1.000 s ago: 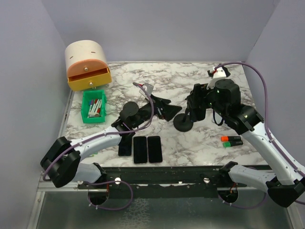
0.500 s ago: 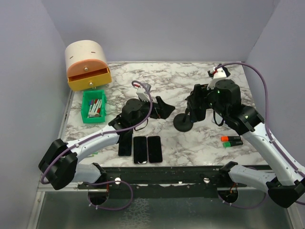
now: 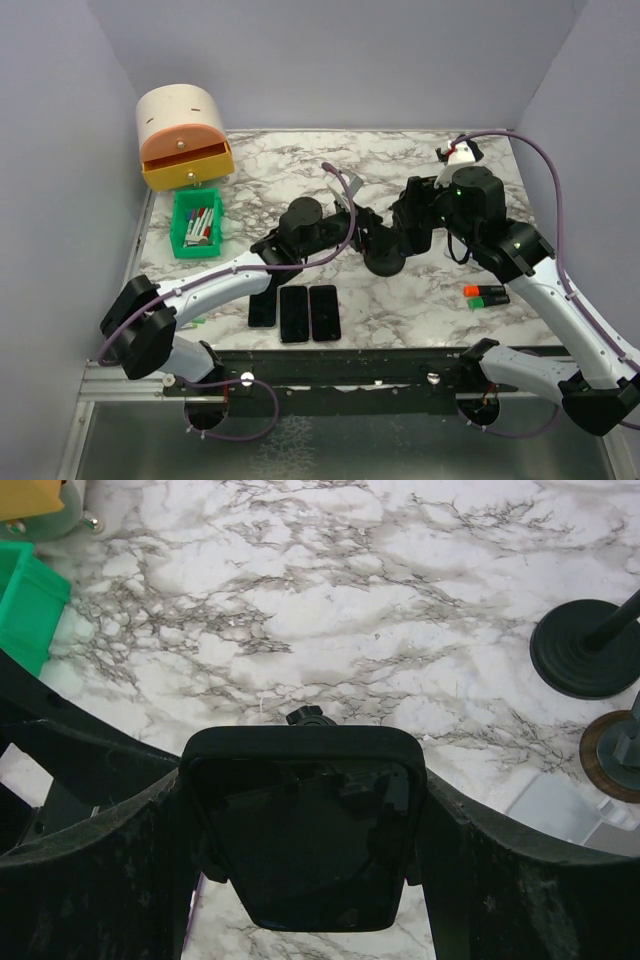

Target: Remove the phone from the phone stand

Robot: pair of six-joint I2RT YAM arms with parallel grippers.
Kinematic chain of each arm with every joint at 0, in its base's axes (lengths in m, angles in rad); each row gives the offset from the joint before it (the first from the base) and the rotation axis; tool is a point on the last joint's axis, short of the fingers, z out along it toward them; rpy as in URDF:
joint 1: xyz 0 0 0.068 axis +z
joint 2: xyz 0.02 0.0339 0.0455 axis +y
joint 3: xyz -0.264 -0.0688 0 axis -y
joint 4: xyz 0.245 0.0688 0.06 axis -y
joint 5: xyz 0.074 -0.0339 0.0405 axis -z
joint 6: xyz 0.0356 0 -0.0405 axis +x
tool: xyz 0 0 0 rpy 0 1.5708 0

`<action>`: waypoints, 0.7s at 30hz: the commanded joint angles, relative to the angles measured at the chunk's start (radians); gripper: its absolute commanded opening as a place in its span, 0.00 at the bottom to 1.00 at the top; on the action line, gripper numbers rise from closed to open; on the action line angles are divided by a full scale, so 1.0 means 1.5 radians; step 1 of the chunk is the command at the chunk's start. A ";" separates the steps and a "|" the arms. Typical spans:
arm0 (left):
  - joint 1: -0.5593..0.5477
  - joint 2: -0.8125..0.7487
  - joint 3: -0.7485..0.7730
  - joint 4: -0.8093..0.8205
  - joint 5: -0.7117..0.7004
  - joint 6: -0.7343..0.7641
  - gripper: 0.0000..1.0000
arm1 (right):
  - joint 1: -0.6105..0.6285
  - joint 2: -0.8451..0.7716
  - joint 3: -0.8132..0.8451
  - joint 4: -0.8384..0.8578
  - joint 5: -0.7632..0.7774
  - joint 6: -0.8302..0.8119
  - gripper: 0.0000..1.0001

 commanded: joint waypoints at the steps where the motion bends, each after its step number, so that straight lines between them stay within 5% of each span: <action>1: 0.002 0.032 0.046 0.013 0.071 0.061 0.79 | -0.001 -0.006 0.010 0.010 -0.021 0.008 0.42; 6: 0.002 0.068 0.076 0.013 0.110 0.067 0.58 | -0.001 -0.005 0.009 0.013 -0.024 0.008 0.41; 21: 0.005 0.084 0.077 0.068 0.107 0.042 0.53 | -0.001 -0.012 0.008 0.011 -0.024 0.009 0.41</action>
